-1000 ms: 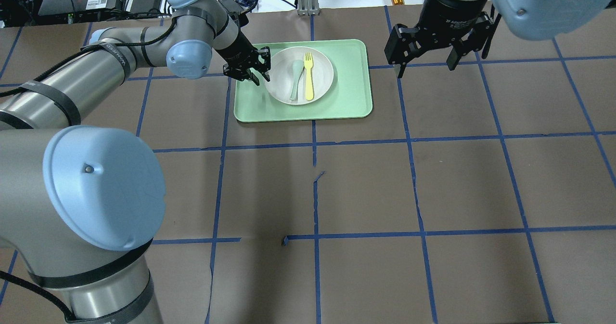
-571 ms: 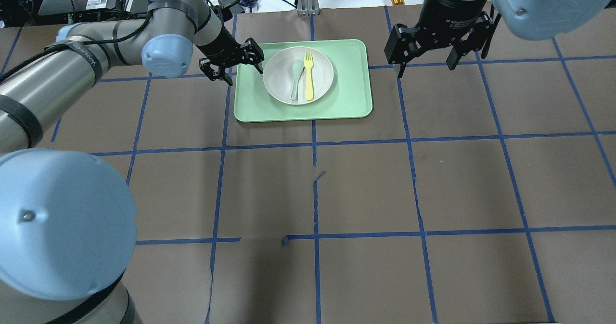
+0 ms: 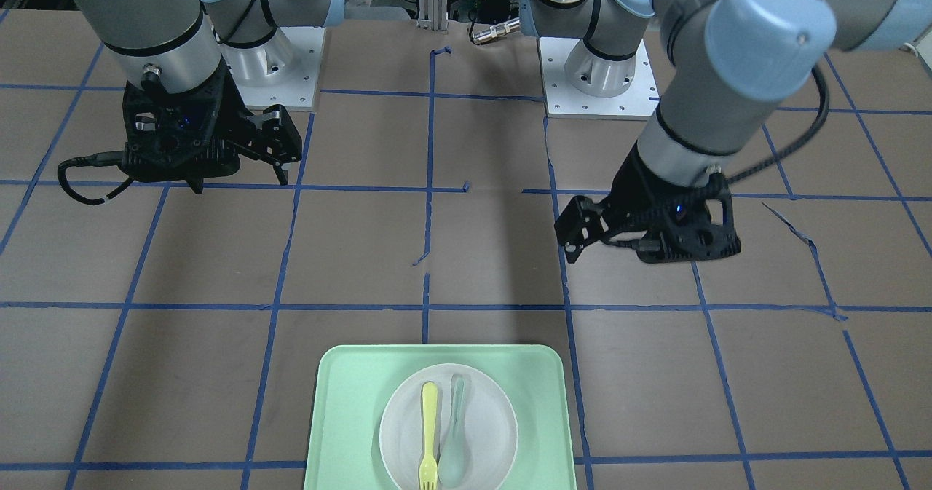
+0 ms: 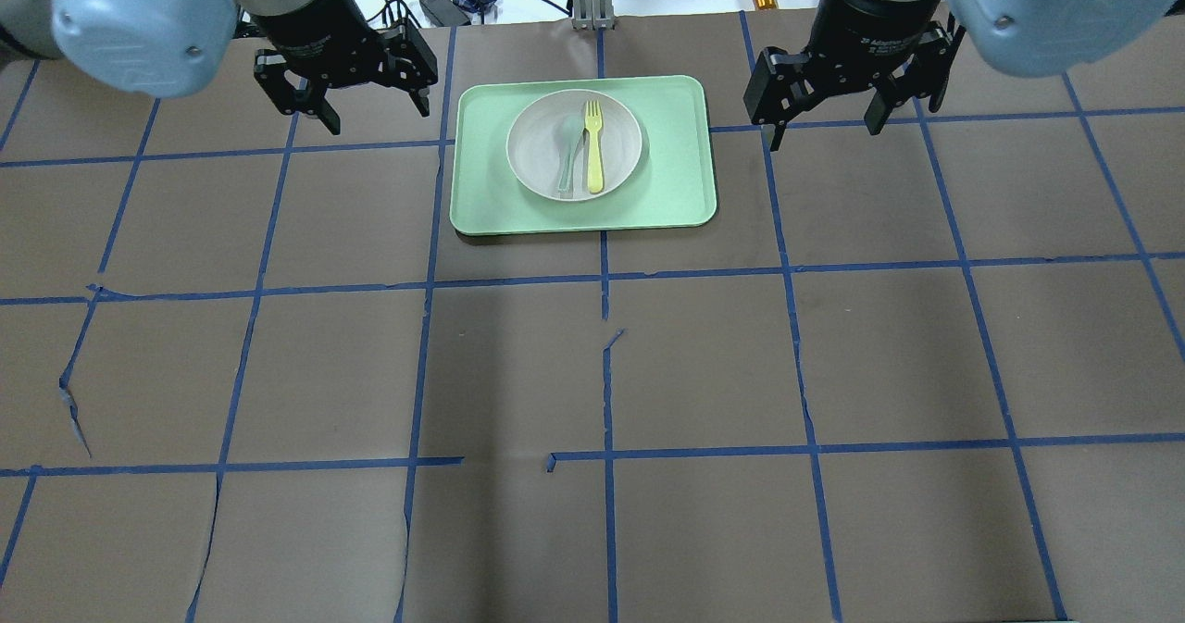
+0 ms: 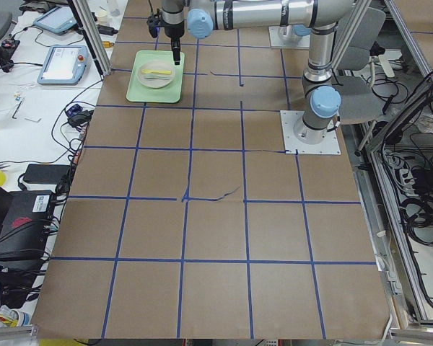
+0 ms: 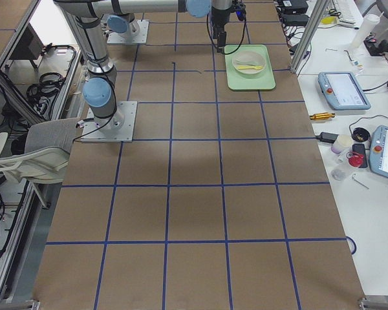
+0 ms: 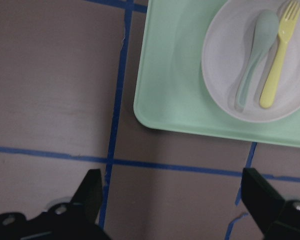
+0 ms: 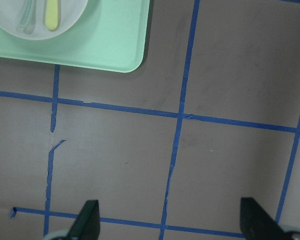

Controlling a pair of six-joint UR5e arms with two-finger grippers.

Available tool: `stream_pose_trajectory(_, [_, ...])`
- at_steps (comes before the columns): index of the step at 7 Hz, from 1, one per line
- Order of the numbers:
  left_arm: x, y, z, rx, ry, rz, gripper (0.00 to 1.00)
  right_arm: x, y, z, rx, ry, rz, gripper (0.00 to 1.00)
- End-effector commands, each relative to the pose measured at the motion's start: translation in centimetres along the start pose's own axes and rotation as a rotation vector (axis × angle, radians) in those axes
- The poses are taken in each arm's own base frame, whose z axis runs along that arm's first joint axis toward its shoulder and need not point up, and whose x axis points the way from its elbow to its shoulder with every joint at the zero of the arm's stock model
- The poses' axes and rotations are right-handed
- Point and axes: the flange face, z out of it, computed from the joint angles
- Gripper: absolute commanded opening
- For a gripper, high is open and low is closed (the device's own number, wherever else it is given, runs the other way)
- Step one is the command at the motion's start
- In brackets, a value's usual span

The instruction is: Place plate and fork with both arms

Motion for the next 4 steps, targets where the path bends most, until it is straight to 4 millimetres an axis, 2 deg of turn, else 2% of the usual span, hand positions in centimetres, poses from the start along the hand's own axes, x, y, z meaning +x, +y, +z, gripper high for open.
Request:
stream_pose_trajectory(1, [-0.7, 5.9, -1.8, -0.026, -0.021, 0.048, 1.00, 0.4, -0.1, 0.1, 0.001, 0.037, -0.001, 1.00])
stream_pose_trajectory(2, [-0.7, 7.4, -2.2, -0.042, -0.022, 0.058, 1.00, 0.5, -0.5, -0.1, 0.034, 0.050, 0.001, 1.00])
stream_pose_trajectory(3, [-0.8, 7.2, -1.7, -0.054, -0.023, 0.056, 1.00, 0.6, -2.5, 0.0, 0.108, 0.055, 0.008, 1.00])
stream_pose_trajectory(4, [-0.7, 7.0, -1.4, -0.056, -0.025, 0.057, 1.00, -1.7, -4.5, 2.0, 0.138, 0.036, 0.061, 0.99])
